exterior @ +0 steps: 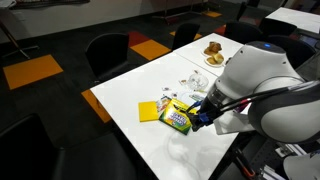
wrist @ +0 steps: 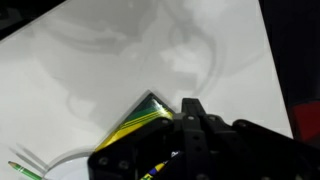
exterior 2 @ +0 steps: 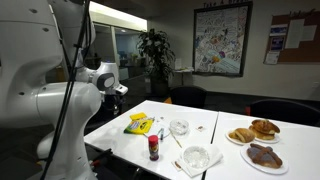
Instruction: Slide the book to the right on the table
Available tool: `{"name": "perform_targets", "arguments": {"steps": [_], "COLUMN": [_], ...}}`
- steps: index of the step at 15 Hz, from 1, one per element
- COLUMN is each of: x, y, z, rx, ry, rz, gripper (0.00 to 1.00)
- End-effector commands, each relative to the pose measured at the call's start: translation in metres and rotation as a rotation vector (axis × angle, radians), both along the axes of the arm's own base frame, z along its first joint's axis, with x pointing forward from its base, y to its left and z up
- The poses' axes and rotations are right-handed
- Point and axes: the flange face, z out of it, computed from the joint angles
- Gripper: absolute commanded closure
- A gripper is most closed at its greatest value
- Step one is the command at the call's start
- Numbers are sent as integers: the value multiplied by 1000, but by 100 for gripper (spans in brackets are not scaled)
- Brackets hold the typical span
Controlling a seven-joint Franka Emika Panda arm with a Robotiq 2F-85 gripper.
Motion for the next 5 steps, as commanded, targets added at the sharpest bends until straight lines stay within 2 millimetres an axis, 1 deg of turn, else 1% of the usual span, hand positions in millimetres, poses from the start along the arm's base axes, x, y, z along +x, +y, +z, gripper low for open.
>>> {"name": "perform_targets", "arguments": {"steps": [1, 5], "x": [-1, 1], "y": [-12, -20], "z": [10, 11], "rx": [3, -23], "ry": [80, 112], "rz": [-17, -33], "gripper": [100, 100]}}
